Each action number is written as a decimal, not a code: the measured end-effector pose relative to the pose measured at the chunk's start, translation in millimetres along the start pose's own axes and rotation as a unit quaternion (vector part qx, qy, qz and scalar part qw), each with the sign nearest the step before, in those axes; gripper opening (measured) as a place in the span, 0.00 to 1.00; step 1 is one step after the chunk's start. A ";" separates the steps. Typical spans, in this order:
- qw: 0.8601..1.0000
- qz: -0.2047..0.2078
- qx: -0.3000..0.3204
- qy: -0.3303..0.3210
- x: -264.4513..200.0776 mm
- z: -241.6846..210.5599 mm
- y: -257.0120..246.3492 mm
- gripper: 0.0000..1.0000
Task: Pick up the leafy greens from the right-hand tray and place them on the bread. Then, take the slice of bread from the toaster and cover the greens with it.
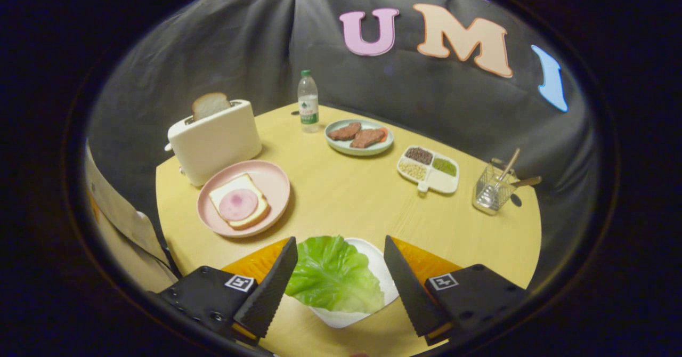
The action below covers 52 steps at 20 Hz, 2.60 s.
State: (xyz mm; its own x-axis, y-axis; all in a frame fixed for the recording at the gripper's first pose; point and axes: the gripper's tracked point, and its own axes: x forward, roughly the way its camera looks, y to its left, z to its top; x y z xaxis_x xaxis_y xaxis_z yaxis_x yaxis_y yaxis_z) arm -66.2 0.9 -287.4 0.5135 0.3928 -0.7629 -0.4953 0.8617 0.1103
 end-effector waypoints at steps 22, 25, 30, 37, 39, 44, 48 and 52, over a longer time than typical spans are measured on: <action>0.991 0.006 0.000 0.130 39.7 -75.8 -1.5 0.69; 0.992 0.003 0.002 0.128 39.5 -76.0 1.9 0.55; 0.992 -0.012 0.001 0.128 37.0 -72.2 1.0 0.16; 0.993 -0.018 0.008 0.117 28.7 -51.6 0.9 0.04; 0.994 -0.019 0.012 0.106 22.5 -37.2 4.0 0.04; 0.996 -0.023 -0.006 0.082 10.7 -6.7 16.3 0.04; 0.997 -0.018 -0.018 0.068 7.1 16.4 34.7 0.04; 0.998 -0.008 -0.027 0.055 10.4 39.2 58.1 0.04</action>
State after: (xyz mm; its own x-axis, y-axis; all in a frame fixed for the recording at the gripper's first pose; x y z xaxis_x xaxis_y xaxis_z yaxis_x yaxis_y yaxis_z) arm -62.1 67.6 -264.0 0.4434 0.3388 -0.8298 -0.5263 0.8478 0.0649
